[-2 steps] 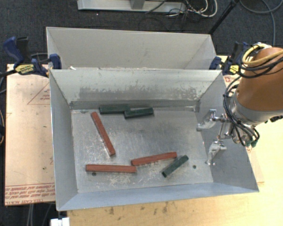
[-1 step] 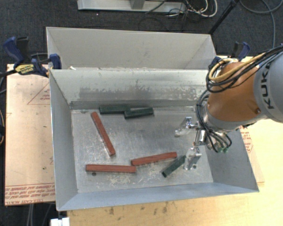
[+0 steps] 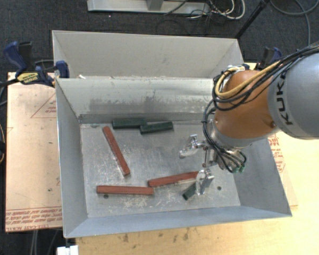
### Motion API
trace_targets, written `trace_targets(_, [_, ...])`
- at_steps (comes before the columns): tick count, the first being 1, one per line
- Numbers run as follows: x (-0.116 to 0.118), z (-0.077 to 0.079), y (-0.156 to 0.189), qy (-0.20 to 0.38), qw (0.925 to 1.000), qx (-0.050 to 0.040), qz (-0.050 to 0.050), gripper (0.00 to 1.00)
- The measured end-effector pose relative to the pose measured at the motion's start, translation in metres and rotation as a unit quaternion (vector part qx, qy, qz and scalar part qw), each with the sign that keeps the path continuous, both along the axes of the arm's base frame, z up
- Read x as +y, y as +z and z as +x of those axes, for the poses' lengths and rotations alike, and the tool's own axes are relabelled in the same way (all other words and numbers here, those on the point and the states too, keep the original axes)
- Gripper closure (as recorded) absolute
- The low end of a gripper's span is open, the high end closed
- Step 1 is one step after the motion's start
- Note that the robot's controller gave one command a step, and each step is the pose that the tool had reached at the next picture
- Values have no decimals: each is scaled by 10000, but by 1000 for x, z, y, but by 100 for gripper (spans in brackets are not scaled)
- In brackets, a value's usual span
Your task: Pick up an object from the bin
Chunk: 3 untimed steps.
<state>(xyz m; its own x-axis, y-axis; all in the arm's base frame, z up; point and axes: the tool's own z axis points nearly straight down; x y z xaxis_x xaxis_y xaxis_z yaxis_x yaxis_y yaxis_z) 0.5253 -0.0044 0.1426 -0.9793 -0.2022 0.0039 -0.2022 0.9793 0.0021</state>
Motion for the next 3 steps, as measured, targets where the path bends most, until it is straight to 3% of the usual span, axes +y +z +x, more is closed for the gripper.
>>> trace_targets(1, [28, 0, -31, -104, 9999, -33, 1, 0])
trace_targets(2, [27, 2, -68, 611, 9981, -80, 11, 0])
trace_targets(3, [47, 16, -64, 595, 9982, -114, -18, 100])
